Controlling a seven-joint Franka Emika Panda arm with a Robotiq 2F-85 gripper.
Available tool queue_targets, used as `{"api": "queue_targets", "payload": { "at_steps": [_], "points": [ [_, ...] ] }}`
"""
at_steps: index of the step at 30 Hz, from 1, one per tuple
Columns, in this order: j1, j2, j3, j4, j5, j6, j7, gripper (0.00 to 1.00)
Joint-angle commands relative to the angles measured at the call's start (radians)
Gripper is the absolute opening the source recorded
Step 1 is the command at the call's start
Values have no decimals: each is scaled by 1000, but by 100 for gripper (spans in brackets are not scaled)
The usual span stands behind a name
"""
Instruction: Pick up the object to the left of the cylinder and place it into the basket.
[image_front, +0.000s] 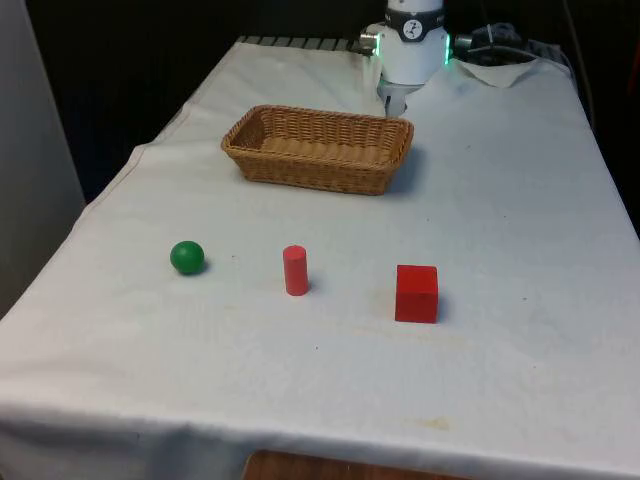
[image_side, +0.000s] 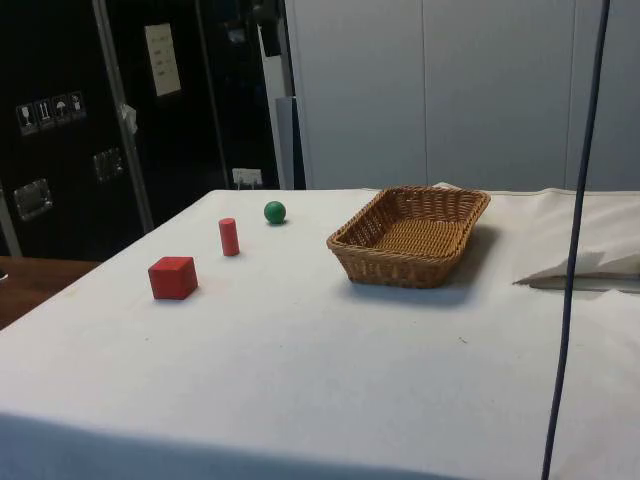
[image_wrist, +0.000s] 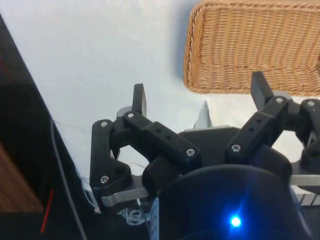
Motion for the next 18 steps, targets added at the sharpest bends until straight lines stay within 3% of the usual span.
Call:
{"api": "queue_targets", "payload": {
  "at_steps": [1,18],
  "points": [
    [1,14,2,7,2,6,-1,100],
    [2,95,31,29,15,68,10,100]
  ]
}}
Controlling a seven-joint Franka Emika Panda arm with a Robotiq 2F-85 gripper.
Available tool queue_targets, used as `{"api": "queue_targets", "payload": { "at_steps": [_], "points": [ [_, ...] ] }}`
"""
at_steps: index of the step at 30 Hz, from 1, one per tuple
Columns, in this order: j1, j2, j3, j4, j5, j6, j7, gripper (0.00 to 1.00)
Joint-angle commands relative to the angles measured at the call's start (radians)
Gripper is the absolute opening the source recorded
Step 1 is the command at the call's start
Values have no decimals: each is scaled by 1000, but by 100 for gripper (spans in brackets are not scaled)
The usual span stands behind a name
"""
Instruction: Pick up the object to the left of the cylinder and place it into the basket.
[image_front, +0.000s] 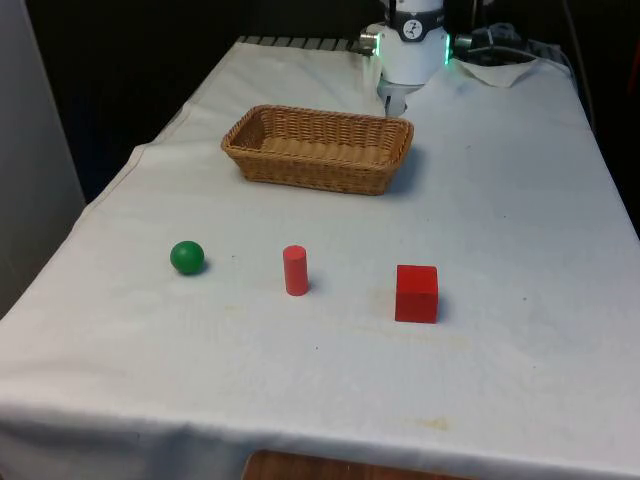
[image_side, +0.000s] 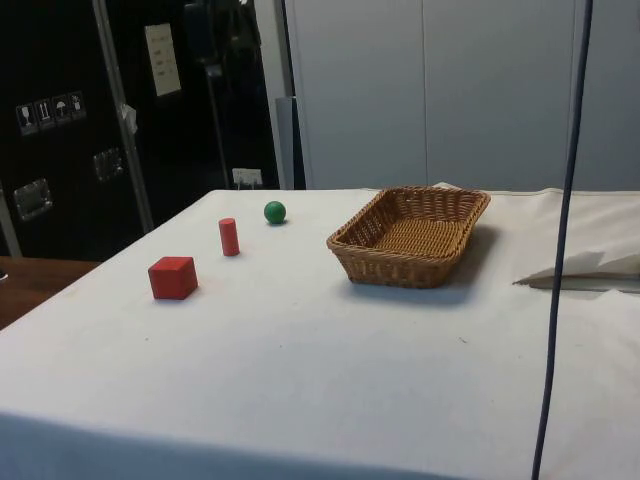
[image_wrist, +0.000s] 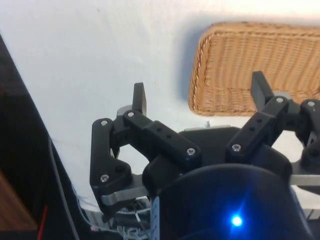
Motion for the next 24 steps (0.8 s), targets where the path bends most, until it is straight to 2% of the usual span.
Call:
{"api": "queue_targets", "payload": {
  "at_steps": [1,8,9,10,16,17,18,24],
  "points": [
    [0,12,3,5,9,16,1,100],
    [1,37,10,-1,25,90,0,100],
    [0,39,8,5,19,73,0,100],
    [1,38,11,-4,27,99,0,100],
    [1,42,20,-32,32,154,1,100],
    [0,41,18,-27,24,137,0,100],
    [2,47,25,-41,32,175,2,100],
    [-3,90,36,-38,43,234,-2,100]
  ]
}}
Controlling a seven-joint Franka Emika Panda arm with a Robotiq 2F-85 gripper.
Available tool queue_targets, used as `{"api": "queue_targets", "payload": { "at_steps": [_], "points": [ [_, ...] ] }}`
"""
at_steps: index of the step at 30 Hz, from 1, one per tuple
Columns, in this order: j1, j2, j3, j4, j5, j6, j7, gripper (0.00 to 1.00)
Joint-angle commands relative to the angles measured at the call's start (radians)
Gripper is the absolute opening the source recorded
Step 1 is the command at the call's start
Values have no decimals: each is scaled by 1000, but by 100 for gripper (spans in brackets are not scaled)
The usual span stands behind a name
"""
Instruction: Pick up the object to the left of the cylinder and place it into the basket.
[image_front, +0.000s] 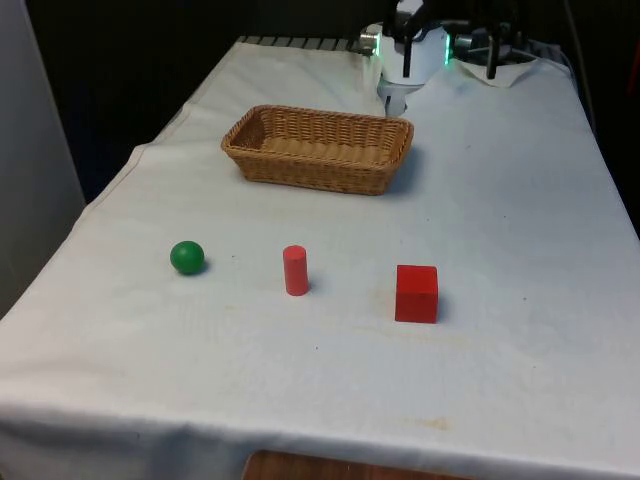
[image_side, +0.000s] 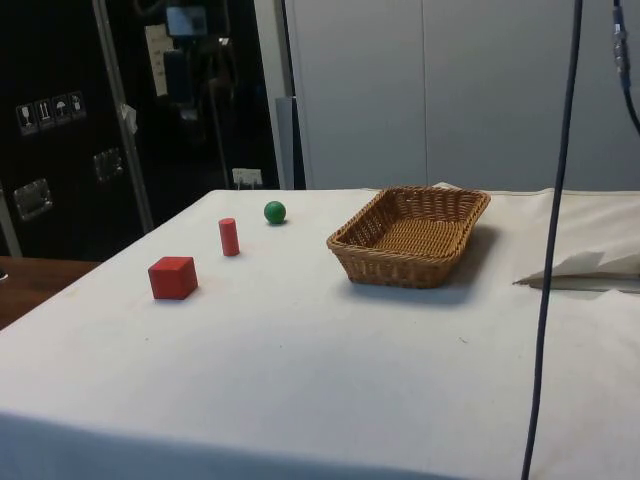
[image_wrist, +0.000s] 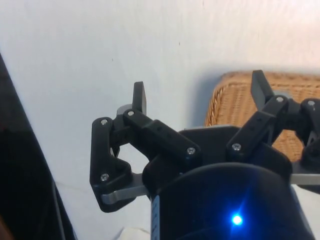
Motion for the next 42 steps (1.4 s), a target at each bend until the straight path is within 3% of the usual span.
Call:
{"api": "queue_targets", "payload": {
  "at_steps": [1,11,12,13,21,22,23,25,28,29,30,38,39,40,42],
  "points": [
    [-3,13,4,7,13,11,-6,100],
    [-7,114,6,50,48,90,-25,100],
    [-1,103,0,44,35,81,-16,100],
    [-8,123,6,54,52,97,-28,100],
    [-15,201,7,87,80,157,-44,100],
    [-8,196,0,82,68,151,-35,100],
    [-16,211,8,90,82,163,-44,100],
    [-19,235,9,100,89,181,-46,100],
    [-21,262,9,111,98,199,-50,100],
    [-13,256,0,106,87,193,-40,100],
    [-22,271,9,114,101,206,-51,100],
    [-29,347,11,152,122,254,-58,100],
    [-20,344,0,147,110,249,-48,100],
    [-30,355,11,157,124,259,-58,100],
    [-33,380,11,173,131,273,-62,100]
  ]
}}
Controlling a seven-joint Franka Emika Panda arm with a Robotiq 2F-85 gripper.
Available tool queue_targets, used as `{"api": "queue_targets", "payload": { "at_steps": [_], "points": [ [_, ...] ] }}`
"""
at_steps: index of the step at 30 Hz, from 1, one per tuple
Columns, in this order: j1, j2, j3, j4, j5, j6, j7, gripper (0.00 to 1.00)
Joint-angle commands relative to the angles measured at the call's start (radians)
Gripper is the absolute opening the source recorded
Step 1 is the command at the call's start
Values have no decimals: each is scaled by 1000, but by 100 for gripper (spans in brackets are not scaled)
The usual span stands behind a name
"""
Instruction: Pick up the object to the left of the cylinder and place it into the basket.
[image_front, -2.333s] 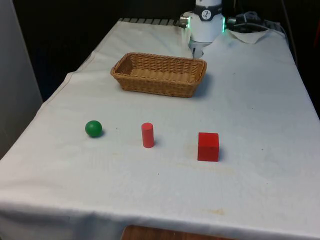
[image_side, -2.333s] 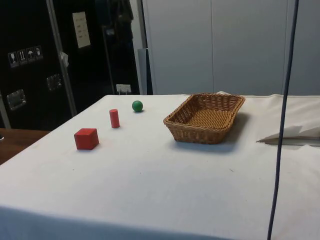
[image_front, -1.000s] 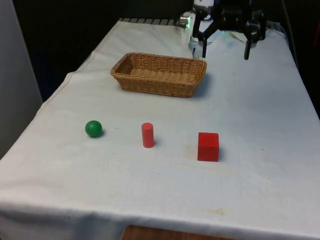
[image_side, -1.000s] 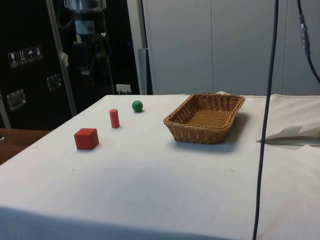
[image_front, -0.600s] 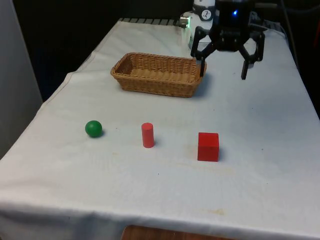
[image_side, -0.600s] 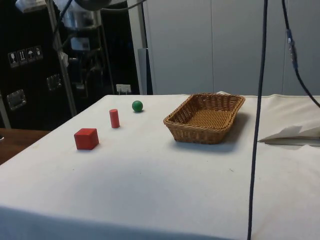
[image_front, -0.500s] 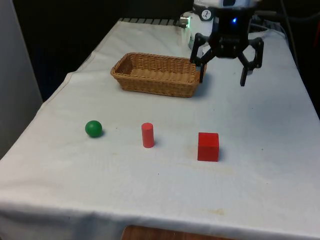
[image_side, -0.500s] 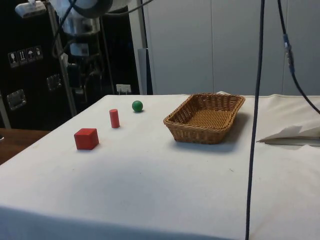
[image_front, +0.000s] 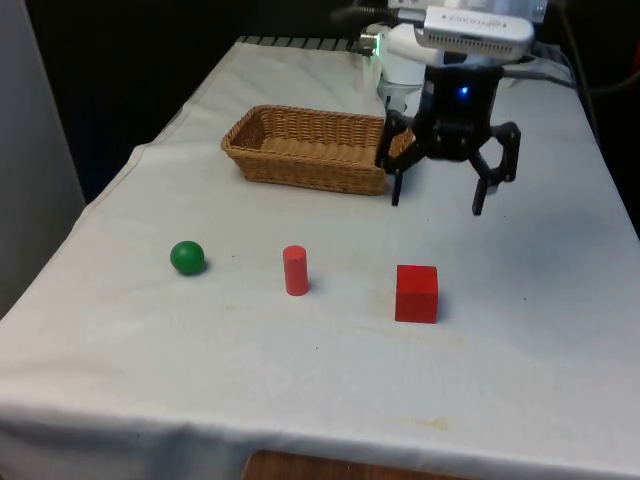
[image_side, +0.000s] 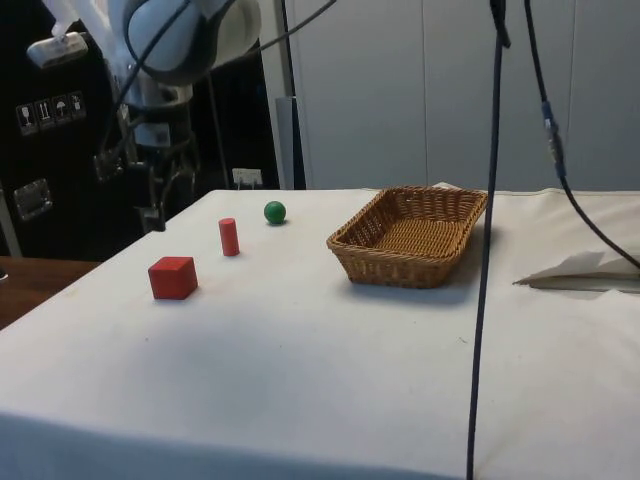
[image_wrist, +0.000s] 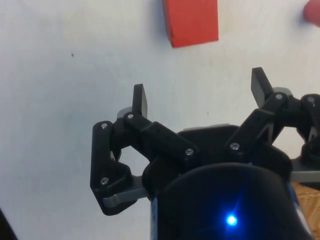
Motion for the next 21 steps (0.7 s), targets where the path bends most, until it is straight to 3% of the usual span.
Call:
{"api": "queue_targets", "payload": {
  "at_steps": [1,6,7,8,15,16,17,18,21],
  "points": [
    [-11,17,11,15,15,11,-14,100],
    [-18,73,11,53,31,32,-18,100],
    [-7,63,0,44,21,23,-9,100],
    [-19,82,11,60,34,34,-19,100],
    [-28,138,14,107,58,40,-26,100],
    [-17,141,0,106,54,35,-18,100],
    [-18,149,0,113,61,35,-22,100],
    [-32,161,14,127,77,39,-35,100],
    [-35,183,14,145,99,39,-47,100]
  ]
}}
